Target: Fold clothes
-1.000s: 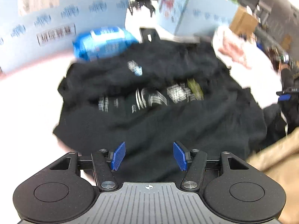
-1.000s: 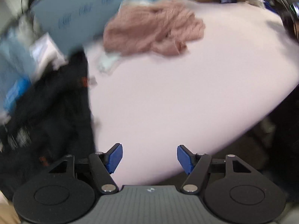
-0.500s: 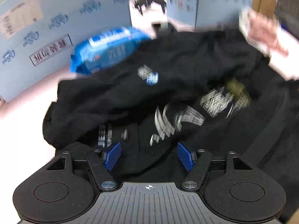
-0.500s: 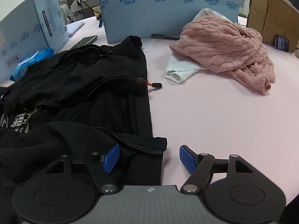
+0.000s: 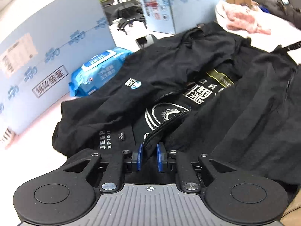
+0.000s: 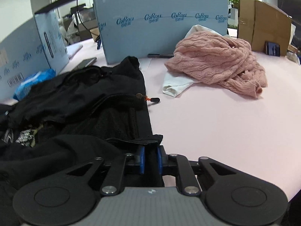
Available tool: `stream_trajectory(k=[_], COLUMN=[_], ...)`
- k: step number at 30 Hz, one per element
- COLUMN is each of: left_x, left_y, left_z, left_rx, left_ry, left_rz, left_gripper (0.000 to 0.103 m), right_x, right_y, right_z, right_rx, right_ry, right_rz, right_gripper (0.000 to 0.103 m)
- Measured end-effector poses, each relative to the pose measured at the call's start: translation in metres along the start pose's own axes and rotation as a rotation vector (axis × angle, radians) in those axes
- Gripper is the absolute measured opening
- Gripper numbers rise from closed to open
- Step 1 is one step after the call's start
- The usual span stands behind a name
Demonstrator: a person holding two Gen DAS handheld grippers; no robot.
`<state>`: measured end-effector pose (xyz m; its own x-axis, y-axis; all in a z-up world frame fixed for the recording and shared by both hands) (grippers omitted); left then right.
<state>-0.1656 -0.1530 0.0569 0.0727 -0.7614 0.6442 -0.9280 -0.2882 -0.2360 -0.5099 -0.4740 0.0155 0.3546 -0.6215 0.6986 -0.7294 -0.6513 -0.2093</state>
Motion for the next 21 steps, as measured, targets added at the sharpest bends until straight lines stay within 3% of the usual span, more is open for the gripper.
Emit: stream_trajectory(k=[5, 10, 11, 13, 14, 15, 18, 21], left_x=[0.001, 0.0, -0.001, -0.004, -0.005, -0.007, -0.009, -0.012], left_y=[-0.003, -0.007, -0.008, -0.01, -0.011, -0.011, -0.012, -0.012], left_z=[-0.021, -0.029, -0.027, -0.022, -0.019, -0.017, -0.015, -0.011], left_rx=[-0.006, 0.01, 0.014, 0.024, 0.029, 0.034, 0.043, 0.043], left_ry=[0.042, 0.051, 0.043, 0.02, 0.005, -0.007, -0.029, -0.05], left_rz=[-0.06, -0.098, -0.104, -0.115, -0.117, -0.116, -0.114, -0.116], left_gripper=[0.014, 0.014, 0.014, 0.014, 0.013, 0.012, 0.012, 0.012], right_x=[0.007, 0.018, 0.02, 0.021, 0.021, 0.02, 0.022, 0.025], right_y=[0.013, 0.018, 0.021, 0.023, 0.022, 0.019, 0.004, -0.007], right_z=[-0.019, -0.031, -0.025, -0.015, -0.009, -0.002, 0.018, 0.041], right_rx=[0.106, 0.107, 0.088, 0.064, 0.052, 0.036, 0.023, 0.053], right_ry=[0.056, 0.096, 0.078, 0.038, 0.011, -0.012, -0.051, -0.111], right_rz=[0.174, 0.183, 0.175, 0.151, 0.123, 0.079, -0.083, -0.149], right_gripper=[0.003, 0.005, 0.013, 0.04, 0.061, 0.068, 0.068, 0.065])
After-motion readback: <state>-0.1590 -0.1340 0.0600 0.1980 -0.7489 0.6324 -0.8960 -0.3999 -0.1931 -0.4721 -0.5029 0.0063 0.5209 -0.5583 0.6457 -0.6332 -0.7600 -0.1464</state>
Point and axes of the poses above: each gripper's, at about its wrist camera, not at the fingertips, and z roughly the way its jaws point, y to its right, x to its top, the point moved 1 cm from there along z, roughly the way its jaws point, and after that the axes turned 5 degrees about x, right-handed, at the moved point
